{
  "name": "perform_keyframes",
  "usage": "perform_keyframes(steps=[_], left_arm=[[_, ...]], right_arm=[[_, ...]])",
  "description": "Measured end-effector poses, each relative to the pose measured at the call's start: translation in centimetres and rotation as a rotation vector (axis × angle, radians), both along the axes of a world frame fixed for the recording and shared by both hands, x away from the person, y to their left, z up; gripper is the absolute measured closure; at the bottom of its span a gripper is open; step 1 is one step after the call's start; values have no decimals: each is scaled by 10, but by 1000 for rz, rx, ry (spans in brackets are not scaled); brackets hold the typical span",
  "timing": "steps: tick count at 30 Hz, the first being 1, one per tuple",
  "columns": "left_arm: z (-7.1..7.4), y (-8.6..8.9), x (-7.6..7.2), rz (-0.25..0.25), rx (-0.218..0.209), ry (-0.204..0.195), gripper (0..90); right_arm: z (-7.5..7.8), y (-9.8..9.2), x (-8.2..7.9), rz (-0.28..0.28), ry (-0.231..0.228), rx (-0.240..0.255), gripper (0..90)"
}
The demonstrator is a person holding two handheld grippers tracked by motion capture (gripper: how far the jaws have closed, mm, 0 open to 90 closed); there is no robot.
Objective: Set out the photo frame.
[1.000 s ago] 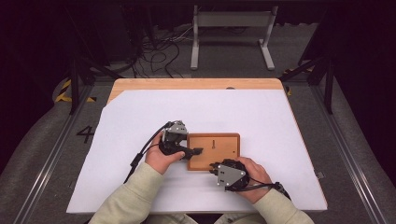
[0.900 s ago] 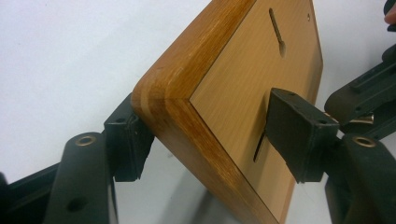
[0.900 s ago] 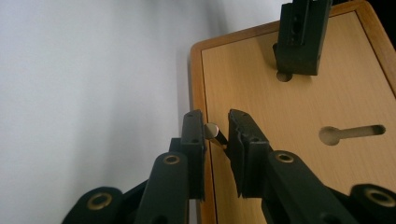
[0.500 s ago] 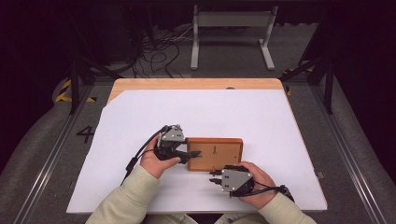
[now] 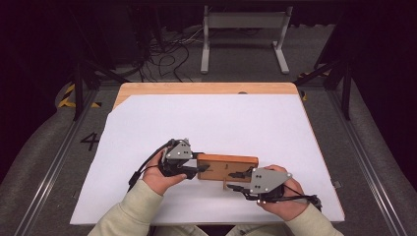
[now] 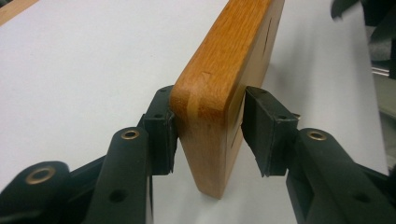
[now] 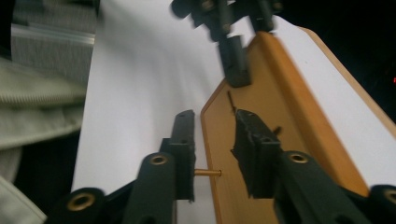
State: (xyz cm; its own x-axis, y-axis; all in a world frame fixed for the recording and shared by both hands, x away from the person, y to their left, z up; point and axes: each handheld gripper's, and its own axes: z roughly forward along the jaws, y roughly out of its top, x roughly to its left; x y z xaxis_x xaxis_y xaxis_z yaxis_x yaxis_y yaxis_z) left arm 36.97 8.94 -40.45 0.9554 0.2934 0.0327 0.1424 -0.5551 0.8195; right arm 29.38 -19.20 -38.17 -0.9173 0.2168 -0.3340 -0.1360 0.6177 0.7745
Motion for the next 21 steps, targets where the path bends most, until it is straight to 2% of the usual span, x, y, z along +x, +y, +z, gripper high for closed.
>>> perform_keyframes(steps=[2,7,11,21], left_arm=[[-1,2,-2,-12,-10,7,579],[-1,4,-7,-22,-15,0,591],[-2,5,-9,-28,-29,5,592],[-7,9,-16,-57,-19,13,587]], right_arm=[[5,-6,0,-33,35,54,646],[15,-20,-1,-72,40,127,643],[19,-27,-1,-92,39,148,629],[24,-51,2,-176,27,189,614]])
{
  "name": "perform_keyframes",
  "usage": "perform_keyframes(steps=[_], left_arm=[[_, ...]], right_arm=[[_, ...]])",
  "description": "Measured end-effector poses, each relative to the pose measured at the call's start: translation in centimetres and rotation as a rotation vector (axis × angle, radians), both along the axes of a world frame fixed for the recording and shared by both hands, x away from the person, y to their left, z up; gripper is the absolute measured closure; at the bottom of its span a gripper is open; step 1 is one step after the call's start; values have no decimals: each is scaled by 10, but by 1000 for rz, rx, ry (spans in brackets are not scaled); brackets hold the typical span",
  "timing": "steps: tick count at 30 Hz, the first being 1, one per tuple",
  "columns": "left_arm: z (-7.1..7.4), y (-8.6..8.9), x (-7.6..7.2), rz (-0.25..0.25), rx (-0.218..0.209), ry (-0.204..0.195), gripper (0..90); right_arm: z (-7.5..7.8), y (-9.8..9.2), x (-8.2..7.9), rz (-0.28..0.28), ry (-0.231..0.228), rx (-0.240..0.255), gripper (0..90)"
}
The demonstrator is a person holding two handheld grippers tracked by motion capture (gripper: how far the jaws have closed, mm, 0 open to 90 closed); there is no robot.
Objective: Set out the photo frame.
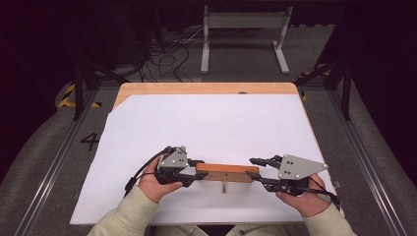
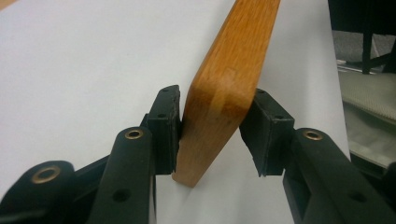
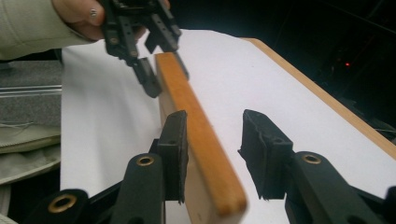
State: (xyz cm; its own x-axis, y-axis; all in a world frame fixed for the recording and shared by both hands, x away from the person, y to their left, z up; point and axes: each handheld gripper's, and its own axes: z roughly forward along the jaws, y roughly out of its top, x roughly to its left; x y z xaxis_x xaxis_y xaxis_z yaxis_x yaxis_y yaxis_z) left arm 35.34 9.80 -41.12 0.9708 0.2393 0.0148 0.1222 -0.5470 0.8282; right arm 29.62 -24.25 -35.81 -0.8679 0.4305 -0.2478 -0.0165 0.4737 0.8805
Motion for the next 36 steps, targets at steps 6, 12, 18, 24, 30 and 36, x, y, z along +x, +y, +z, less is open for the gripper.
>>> perform_keyframes(steps=[6,12,18,24,30,36], left_arm=[[0,1,-5,-27,13,-6,585],[-1,1,-12,-62,31,-12,568],[-3,2,-13,-63,15,-13,558],[2,8,-14,-45,-1,-12,474],[10,19,-19,-52,-51,-27,429],[16,35,-17,16,-117,-19,354]], right_arm=[[-3,-15,6,-56,17,30,620],[-9,-28,10,-102,36,24,646],[-16,-37,11,-128,58,18,662],[-29,-42,12,-144,102,-25,717],[-47,-47,13,-138,172,-70,807],[-64,-41,9,-83,247,-141,859]])
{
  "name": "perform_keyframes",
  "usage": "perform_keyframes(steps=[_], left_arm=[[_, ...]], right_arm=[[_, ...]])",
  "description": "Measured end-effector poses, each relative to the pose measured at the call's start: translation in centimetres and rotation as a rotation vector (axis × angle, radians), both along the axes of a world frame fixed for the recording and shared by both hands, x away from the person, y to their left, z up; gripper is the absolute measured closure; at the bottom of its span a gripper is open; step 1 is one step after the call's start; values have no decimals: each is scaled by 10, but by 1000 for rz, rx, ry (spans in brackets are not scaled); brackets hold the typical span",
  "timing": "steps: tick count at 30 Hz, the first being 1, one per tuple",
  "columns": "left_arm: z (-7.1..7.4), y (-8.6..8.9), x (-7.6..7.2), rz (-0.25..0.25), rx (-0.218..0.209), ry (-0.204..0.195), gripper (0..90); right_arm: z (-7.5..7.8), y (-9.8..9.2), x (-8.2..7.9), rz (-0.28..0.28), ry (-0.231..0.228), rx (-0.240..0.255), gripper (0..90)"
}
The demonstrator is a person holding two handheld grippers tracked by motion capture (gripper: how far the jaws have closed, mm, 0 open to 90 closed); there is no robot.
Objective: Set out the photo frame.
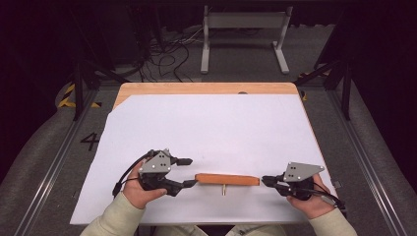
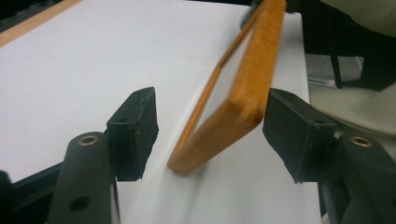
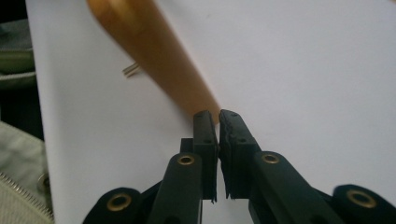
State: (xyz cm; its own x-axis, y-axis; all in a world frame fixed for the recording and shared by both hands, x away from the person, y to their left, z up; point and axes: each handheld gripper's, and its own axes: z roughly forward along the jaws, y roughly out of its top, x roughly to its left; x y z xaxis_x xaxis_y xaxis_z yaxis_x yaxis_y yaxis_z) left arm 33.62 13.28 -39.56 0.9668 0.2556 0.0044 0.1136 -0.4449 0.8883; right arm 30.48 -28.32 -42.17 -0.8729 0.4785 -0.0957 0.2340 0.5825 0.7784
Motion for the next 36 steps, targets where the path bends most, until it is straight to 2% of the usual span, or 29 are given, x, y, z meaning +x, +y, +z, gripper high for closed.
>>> perform_keyframes(steps=[3,4,5,8,11,15,18,24,29,36], left_arm=[[1,5,2,35,-26,2,350],[2,7,3,43,-33,-2,344],[2,9,4,57,-38,-3,342],[1,11,6,93,-38,-2,333],[-3,13,11,124,-18,1,318],[-6,16,14,147,10,9,282],[-7,19,17,161,8,11,277],[-9,24,19,177,9,26,276],[-11,26,22,187,13,34,276],[-13,29,24,200,27,44,276]], right_arm=[[-5,4,-1,30,25,-28,873],[-12,11,-3,70,66,-53,895],[-15,14,-4,87,76,-65,899],[-20,20,-4,107,92,-73,900],[-24,28,-3,110,89,-69,900],[-24,31,-1,83,64,-48,900],[-26,30,3,54,63,-41,900],[-28,31,9,32,57,-47,900],[-26,30,19,-8,54,-33,900],[-21,39,38,-97,54,-37,900]])
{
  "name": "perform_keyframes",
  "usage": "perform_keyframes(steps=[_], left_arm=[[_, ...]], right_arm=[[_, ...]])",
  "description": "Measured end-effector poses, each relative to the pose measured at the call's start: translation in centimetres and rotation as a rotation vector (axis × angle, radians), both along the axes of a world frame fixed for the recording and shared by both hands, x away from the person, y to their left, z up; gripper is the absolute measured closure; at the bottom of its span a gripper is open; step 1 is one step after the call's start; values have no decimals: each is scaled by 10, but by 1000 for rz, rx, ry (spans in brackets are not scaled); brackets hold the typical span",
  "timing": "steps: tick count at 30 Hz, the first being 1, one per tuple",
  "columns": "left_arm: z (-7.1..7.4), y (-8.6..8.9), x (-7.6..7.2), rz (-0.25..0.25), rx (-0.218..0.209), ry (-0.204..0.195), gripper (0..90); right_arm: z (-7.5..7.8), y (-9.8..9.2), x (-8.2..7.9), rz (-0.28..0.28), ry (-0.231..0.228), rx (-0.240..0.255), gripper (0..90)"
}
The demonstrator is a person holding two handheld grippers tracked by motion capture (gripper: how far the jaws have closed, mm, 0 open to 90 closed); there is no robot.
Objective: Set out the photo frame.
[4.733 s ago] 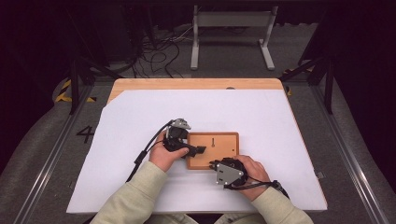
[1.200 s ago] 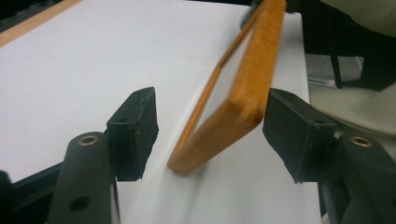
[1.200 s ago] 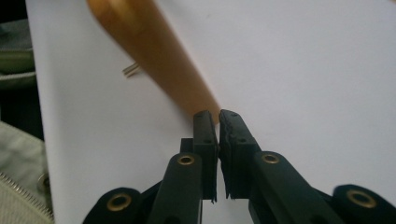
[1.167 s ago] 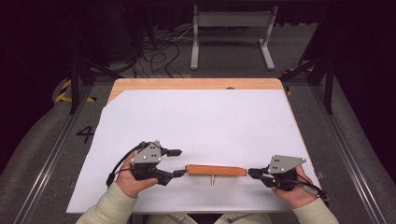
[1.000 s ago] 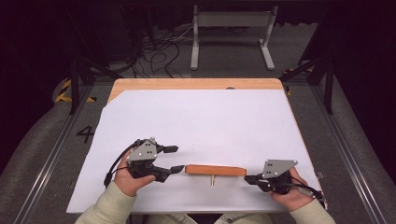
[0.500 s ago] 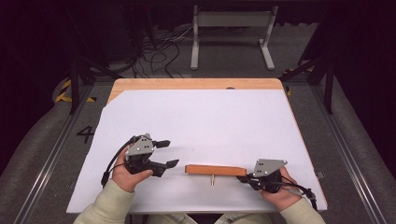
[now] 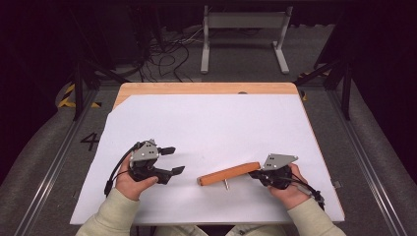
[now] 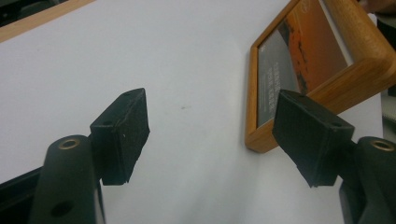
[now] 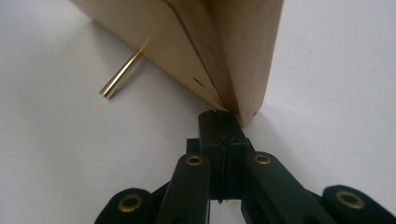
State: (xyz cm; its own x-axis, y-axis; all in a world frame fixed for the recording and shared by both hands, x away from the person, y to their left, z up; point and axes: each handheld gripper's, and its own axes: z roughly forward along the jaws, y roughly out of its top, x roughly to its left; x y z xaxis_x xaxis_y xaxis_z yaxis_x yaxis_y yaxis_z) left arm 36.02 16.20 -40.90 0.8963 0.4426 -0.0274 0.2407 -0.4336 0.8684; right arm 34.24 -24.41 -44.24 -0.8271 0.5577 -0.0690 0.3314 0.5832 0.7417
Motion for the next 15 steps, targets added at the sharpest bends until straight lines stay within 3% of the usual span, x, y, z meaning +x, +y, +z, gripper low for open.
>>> perform_keyframes(steps=[11,15], left_arm=[[-4,1,2,5,15,15,276],[-7,3,2,18,25,29,276]], right_arm=[[3,10,20,-67,13,28,900],[5,18,38,-83,24,53,900]])
